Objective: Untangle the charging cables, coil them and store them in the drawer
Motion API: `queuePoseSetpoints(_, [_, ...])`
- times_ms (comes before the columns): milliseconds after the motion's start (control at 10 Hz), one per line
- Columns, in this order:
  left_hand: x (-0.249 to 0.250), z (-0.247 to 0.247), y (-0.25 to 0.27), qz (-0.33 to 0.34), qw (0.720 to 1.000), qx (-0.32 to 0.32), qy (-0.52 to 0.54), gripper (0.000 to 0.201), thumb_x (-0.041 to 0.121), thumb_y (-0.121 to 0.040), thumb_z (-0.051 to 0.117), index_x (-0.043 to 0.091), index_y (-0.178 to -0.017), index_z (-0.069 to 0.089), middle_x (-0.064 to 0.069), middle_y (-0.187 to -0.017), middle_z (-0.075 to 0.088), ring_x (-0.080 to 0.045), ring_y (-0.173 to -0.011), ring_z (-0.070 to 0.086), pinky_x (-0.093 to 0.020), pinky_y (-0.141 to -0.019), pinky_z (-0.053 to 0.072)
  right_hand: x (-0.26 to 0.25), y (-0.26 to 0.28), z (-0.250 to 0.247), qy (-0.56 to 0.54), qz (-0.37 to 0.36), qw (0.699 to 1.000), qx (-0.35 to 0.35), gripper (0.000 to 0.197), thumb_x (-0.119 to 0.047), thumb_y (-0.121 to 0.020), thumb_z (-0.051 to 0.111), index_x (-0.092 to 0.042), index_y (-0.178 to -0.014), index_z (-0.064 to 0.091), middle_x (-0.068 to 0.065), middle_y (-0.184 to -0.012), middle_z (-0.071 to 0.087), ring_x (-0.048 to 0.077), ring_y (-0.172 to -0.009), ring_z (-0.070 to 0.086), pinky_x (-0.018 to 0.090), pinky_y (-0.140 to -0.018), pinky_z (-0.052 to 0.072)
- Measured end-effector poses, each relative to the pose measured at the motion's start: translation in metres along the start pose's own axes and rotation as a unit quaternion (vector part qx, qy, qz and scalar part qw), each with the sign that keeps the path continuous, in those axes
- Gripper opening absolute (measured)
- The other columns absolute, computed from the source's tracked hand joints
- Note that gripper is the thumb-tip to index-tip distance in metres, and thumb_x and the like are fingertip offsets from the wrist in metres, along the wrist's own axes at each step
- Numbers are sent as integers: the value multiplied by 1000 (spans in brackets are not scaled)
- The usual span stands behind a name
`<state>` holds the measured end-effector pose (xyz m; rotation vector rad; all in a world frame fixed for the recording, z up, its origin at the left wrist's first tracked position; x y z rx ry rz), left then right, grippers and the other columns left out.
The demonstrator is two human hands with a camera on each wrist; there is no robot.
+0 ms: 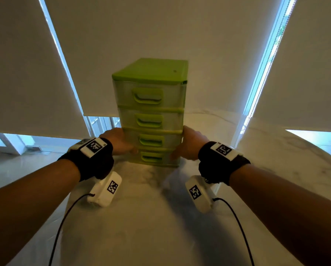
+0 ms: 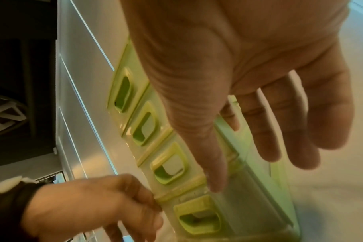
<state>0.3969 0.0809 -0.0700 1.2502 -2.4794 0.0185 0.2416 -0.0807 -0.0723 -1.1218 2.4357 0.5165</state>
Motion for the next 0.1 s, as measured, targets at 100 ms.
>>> queuePoseSetpoints(100, [9,6,23,-13,998,-43,-54,50,48,-87,62,18,-127,56,-11,-130,58,-29,-115,56,-30,-87,45,3,7,-13,30,-9,999,-38,78,-43,-70,82,-22,-134,43,8,-129,55,29,-116,54,37,-93,47])
Point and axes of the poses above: each hand's wrist, its own y-axis away from the middle knuckle, its own z-axis out of the palm, x = y × z, the point moved 8 cm from there along -y, towards the middle knuckle
